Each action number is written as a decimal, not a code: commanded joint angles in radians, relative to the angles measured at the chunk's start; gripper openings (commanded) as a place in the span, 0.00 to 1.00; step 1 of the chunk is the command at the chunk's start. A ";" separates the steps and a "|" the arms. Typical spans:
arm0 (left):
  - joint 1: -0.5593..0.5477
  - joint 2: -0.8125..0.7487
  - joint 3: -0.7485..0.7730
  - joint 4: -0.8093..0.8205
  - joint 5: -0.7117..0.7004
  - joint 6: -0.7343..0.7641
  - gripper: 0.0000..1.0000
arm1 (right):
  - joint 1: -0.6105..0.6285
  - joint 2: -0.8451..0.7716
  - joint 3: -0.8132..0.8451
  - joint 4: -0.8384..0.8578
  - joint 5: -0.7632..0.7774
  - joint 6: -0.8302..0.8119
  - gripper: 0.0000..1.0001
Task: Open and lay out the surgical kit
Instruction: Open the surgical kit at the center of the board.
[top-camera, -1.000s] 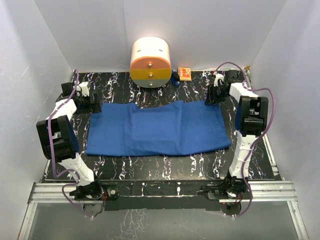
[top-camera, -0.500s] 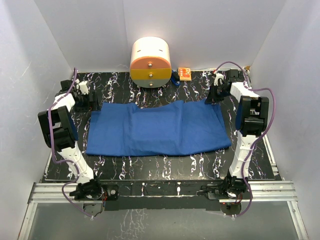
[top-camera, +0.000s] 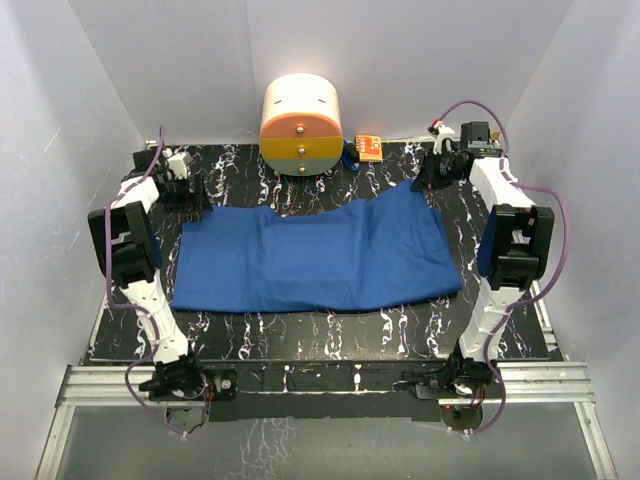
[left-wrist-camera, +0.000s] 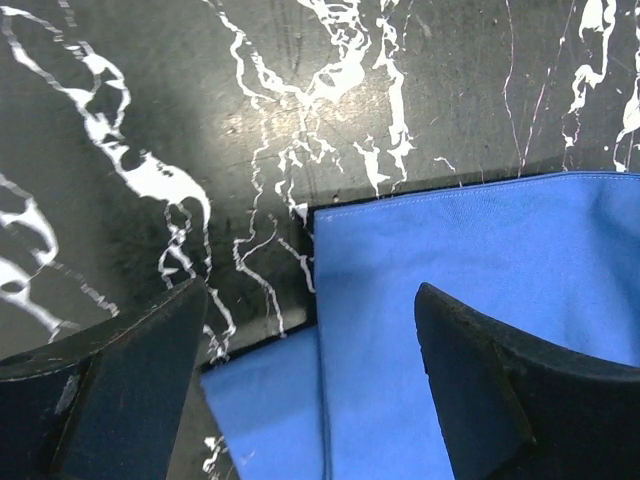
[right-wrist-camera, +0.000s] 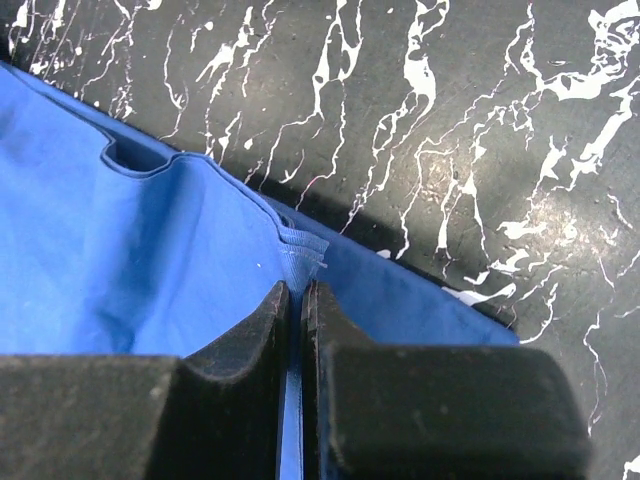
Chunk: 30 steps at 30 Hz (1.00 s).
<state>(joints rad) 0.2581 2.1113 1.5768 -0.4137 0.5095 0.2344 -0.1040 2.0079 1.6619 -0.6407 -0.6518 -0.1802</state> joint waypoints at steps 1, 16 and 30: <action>-0.028 0.045 0.069 -0.013 0.055 0.013 0.81 | -0.003 -0.105 -0.022 0.033 -0.020 0.007 0.00; -0.058 0.084 0.050 -0.038 0.088 0.027 0.53 | -0.004 -0.321 -0.111 0.011 0.014 0.001 0.00; -0.059 0.094 0.111 -0.068 0.152 0.036 0.00 | -0.003 -0.356 -0.117 -0.032 0.039 -0.022 0.00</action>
<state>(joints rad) 0.2043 2.2055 1.6287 -0.4191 0.5961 0.2558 -0.1047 1.7161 1.5394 -0.6880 -0.6323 -0.1833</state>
